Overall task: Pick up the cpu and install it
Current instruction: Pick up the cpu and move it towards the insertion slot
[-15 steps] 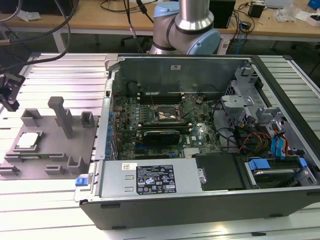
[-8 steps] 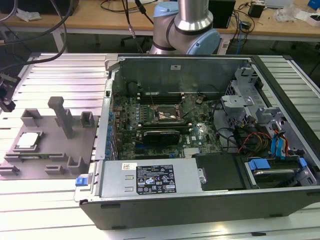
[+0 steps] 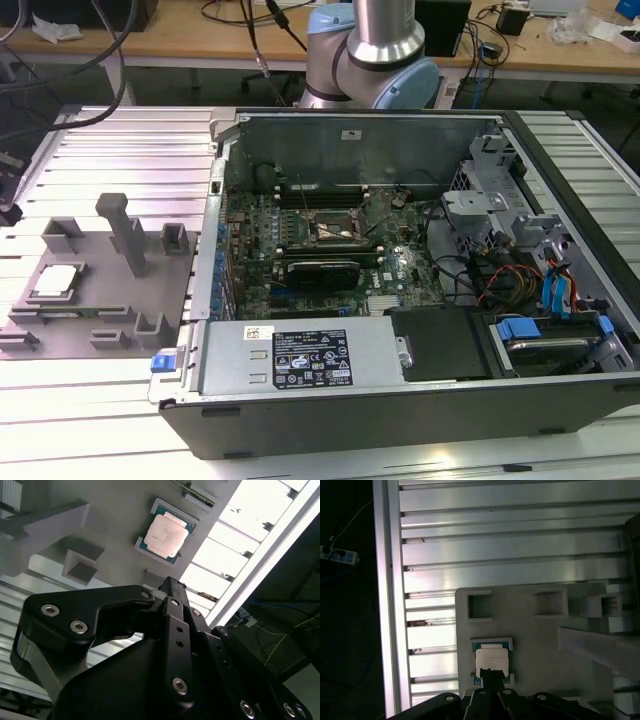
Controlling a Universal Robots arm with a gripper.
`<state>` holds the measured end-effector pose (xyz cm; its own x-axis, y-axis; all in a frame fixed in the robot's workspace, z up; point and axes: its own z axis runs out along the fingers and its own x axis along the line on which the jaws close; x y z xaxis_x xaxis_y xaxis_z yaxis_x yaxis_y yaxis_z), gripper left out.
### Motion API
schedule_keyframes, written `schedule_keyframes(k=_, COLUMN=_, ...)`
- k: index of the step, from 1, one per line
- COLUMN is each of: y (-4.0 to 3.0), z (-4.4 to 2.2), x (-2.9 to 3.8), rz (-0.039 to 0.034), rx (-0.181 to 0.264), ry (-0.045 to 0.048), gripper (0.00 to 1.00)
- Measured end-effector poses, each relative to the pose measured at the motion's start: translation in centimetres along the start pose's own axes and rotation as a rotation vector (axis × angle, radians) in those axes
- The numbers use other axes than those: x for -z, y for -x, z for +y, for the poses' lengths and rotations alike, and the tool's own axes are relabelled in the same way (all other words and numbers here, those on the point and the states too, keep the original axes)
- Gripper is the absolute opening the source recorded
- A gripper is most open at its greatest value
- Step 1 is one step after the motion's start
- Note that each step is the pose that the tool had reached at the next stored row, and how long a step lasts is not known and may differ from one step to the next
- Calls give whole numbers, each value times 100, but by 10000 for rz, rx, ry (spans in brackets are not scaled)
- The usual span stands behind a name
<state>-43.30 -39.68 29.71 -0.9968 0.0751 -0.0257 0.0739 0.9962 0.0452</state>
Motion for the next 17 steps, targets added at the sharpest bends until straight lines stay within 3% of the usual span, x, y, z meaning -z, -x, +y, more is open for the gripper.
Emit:
schedule_keyframes(k=11, y=26, z=-67, x=-228, rz=61, rx=-5, ry=-4, gripper=11)
schedule_keyframes(k=17, y=52, z=-69, x=-241, rz=67, rx=-4, ry=-5, gripper=11)
